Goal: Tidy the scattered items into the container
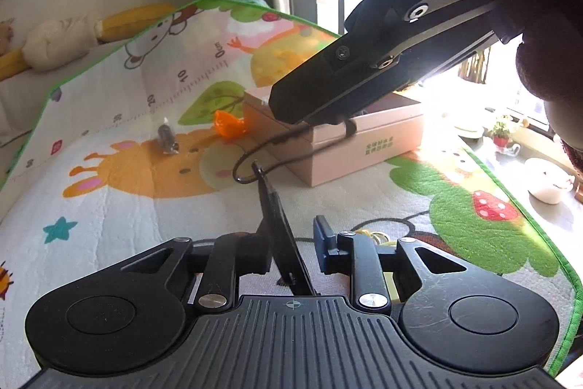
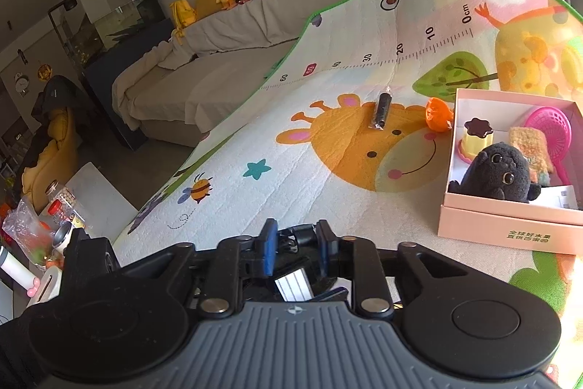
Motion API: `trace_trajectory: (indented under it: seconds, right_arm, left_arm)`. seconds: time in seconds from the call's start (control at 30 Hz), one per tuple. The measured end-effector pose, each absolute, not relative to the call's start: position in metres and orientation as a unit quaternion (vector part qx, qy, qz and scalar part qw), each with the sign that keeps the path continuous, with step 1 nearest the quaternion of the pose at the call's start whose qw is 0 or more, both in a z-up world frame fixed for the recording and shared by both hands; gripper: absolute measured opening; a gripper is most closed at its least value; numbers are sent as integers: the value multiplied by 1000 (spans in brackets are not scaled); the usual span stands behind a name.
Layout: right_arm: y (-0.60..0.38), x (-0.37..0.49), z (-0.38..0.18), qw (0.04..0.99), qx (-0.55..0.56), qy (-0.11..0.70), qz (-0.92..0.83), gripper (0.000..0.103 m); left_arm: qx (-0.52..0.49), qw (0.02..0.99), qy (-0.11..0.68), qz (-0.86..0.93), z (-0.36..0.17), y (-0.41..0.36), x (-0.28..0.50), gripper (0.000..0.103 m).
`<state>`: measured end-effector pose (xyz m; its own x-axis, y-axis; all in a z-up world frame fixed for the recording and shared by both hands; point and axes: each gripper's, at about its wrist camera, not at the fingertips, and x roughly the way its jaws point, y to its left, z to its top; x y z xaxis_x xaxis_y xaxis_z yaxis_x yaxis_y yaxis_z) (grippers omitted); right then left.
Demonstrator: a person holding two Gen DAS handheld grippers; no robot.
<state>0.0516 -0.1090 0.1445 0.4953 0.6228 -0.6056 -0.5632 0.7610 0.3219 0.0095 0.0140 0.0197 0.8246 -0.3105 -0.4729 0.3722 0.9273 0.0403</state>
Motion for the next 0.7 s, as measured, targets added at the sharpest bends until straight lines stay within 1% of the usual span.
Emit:
trace_trajectory:
  seconds: [0.03, 0.07, 0.1, 0.13, 0.17, 0.2, 0.23, 0.27, 0.4, 0.53, 0.6, 0.67, 0.7]
  right_arm:
    - [-117, 50, 143, 871, 42, 358, 334, 56]
    - [-125, 49, 141, 878, 43, 348, 325, 72]
    - [-136, 46, 137, 888, 39, 334, 313, 76]
    - [-146, 43, 133, 896, 28, 325, 300, 83]
    - [-153, 41, 127, 901, 14, 323, 289, 90]
    - [-159, 38, 120, 903, 1, 325, 281, 93]
    - [-166, 34, 110, 902, -10, 330, 278, 99]
    - [-170, 31, 101, 898, -19, 338, 282, 100]
    - [-168, 16, 69, 875, -33, 377, 302, 100]
    - [-143, -1, 59, 878, -85, 352, 311, 99]
    - [-130, -6, 57, 878, -115, 338, 318, 95]
    - [-121, -7, 54, 876, -131, 336, 320, 82]
    - [-119, -6, 52, 873, -135, 341, 321, 77]
  left_arm:
    - [63, 953, 235, -179, 21, 15, 9, 18]
    - [60, 954, 234, -178, 23, 17, 8, 18]
    - [57, 955, 233, -176, 25, 19, 8, 18]
    - [54, 955, 234, -174, 26, 20, 8, 18]
    - [50, 955, 234, -173, 27, 22, 8, 18]
    - [46, 956, 236, -171, 28, 24, 8, 18]
    - [41, 956, 238, -169, 29, 26, 9, 18]
    - [36, 955, 241, -166, 29, 28, 10, 18]
    - [22, 955, 248, -163, 31, 30, 12, 17]
    - [21, 956, 243, -165, 38, 30, 8, 17]
    - [25, 956, 240, -166, 42, 29, 6, 17]
    - [25, 957, 237, -167, 45, 28, 3, 16]
    - [25, 957, 235, -168, 47, 28, 2, 14]
